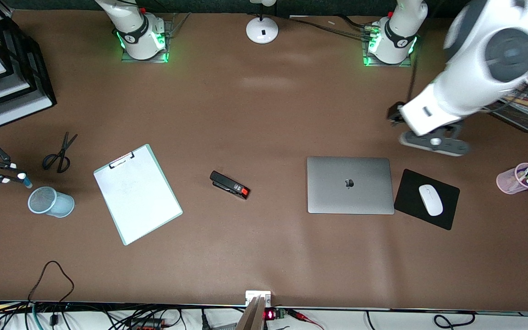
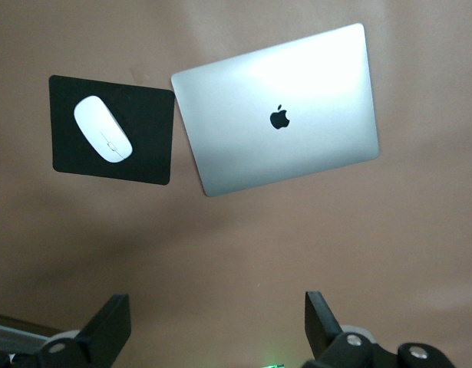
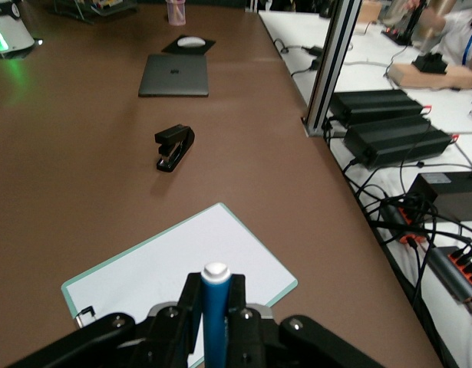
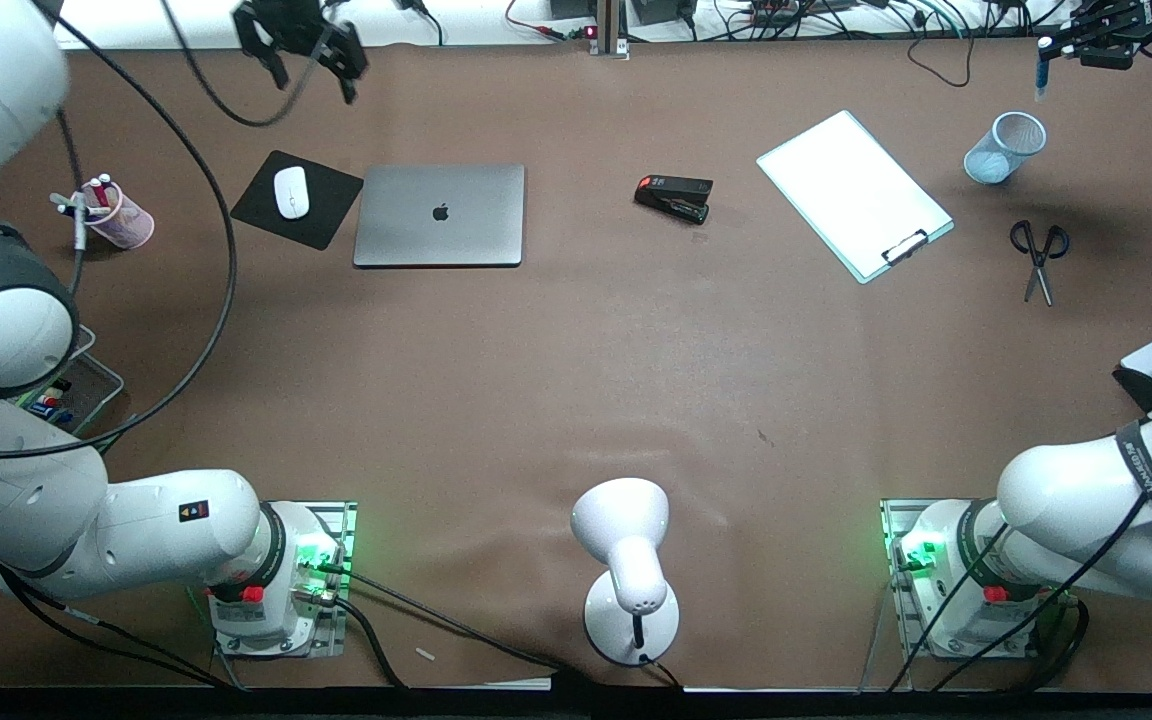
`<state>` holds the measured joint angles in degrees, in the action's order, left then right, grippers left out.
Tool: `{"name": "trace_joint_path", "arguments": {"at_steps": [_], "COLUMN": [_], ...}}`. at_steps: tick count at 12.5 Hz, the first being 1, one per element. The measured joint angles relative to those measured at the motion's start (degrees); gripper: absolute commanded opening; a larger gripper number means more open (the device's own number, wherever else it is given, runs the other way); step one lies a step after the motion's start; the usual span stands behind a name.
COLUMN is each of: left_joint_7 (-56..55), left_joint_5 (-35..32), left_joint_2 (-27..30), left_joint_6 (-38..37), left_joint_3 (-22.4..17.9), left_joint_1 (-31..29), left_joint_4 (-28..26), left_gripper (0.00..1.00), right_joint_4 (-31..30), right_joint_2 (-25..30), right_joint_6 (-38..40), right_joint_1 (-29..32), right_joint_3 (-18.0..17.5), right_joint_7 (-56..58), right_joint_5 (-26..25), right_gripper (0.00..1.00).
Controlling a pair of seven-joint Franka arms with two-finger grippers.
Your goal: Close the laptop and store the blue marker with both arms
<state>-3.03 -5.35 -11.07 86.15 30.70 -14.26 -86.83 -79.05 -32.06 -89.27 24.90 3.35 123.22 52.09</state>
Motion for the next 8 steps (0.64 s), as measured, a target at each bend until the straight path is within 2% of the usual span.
{"name": "trace_joint_path", "arguments": {"at_steps": [2,5,8], "left_joint_7": [2.36,2.57,1.33], "left_joint_5": [1.88,6.03,6.39], "left_joint_2": [0.33,2.04,9.14], "left_joint_6": [-0.34,2.56,11.63], "left_joint_3": [-4.0,-16.53,-24.65], "left_joint_1": [-0.06,8.27,14.32], "left_joint_4": [-0.02,-1.92,-11.63], "left_gripper": [1.0,1.0,1.0], "right_joint_4": [1.86,4.83,5.52], "right_joint_2": [-2.94,-6.62,-8.71], "right_joint_6": [1.36,3.01,3.26], "right_joint_1": [1.38,3.41,5.13], "right_joint_3": [-0.03,-0.07,-0.07], "right_joint_7": [2.0,2.79,5.17], "right_joint_5": [1.75,2.34,2.41], "right_gripper": [0.0,0.0,0.0]}}
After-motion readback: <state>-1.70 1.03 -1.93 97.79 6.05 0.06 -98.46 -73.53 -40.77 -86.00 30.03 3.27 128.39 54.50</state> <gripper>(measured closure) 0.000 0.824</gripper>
